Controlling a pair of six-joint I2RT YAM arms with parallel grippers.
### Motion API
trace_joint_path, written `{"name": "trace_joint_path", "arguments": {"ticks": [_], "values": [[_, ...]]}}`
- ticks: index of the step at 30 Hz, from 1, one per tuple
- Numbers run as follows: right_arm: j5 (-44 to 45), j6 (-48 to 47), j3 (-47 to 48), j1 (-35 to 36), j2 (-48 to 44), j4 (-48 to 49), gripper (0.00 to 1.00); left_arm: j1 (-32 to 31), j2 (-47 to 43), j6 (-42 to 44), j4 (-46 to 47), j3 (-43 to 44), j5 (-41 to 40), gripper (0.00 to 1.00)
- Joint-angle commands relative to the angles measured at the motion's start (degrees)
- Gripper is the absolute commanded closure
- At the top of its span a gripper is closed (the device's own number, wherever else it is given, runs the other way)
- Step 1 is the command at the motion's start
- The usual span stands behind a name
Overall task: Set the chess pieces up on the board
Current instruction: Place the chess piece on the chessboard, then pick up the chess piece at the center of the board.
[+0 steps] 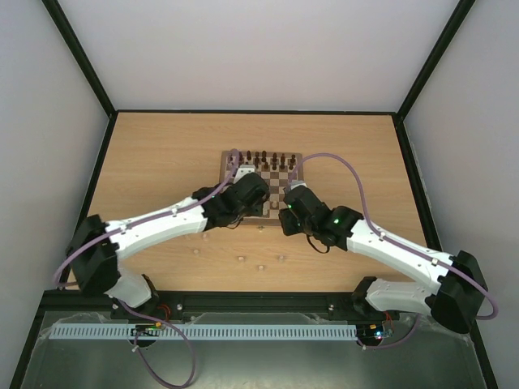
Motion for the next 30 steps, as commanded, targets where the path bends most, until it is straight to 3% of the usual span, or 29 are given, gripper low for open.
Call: {"name": "trace_joint_path", "arguments": {"ticks": [1, 5, 10, 12, 14, 18, 24, 27, 30], "values": [[-0.01, 0.13, -0.34, -0.40, 0.74, -1.16, 0.57, -0.93, -7.18, 0.08, -2.08, -3.36, -2.46, 0.52], [-1.27, 0.35, -0.30, -0.37, 1.01, -1.07, 0.56, -1.03, -14.15, 0.71, -1.12, -7.97, -2.59, 0.44], [-4.26, 1.43, -0.31, -0.41, 2.16, -0.52, 0.45, -1.00, -22.70, 0.47, -0.64, -14.08, -3.57, 0.28], [-5.88, 1.74, -0.60, -0.36, 2.71, -0.18, 0.35, -0.96, -25.84, 0.26, -0.59, -16.24, -4.08, 0.19], [-7.17, 2.08, -1.07, -0.41, 2.94, 0.34, 0.27, -0.96, -29.25, -0.16, -0.71, -18.18, -4.63, 0.02], [-11.44, 2.68, -2.35, -0.24, 2.62, 2.26, 0.16, -0.94, -34.86, -0.54, -0.91, -21.52, -4.72, 0.00], [-12.53, 3.55, -3.37, 0.82, 1.83, 2.07, 0.11, -0.94, -39.80, -1.08, 1.09, -25.43, -2.33, 0.01], [-10.38, 5.41, -3.78, 2.06, 1.01, -0.40, 0.15, -0.93, -40.97, -1.15, 2.31, -26.76, -0.47, 0.01], [-7.00, 8.33, -5.62, 3.37, -0.28, -2.35, 0.28, -0.94, -41.33, -1.10, 2.53, -27.29, -0.06, 0.01]]}}
